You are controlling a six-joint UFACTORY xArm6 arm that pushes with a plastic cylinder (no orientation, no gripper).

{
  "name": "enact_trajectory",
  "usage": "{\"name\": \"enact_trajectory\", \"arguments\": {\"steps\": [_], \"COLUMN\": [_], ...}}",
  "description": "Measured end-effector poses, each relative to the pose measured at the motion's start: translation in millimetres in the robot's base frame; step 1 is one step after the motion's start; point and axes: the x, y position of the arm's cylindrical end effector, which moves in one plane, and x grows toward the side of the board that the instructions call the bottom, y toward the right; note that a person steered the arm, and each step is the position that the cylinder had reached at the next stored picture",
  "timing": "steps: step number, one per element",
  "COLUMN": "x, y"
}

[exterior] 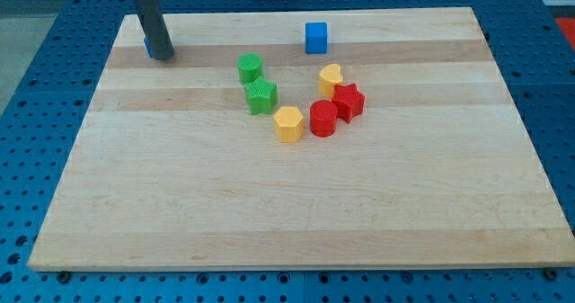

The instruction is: Push the blue cube into yellow heart

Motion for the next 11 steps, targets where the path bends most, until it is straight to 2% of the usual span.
{"name": "enact_trajectory", "arguments": {"steps": [1,3,4,6,7,8,9,10,11], "x": [-1.0,30.4,30.4,-15.7,-18.5,-43.5,-49.1,-55.6,-55.4], "y": [-4.2,61.0,61.0,98.1,111.6,176.8,197.3,251.7,251.7]}}
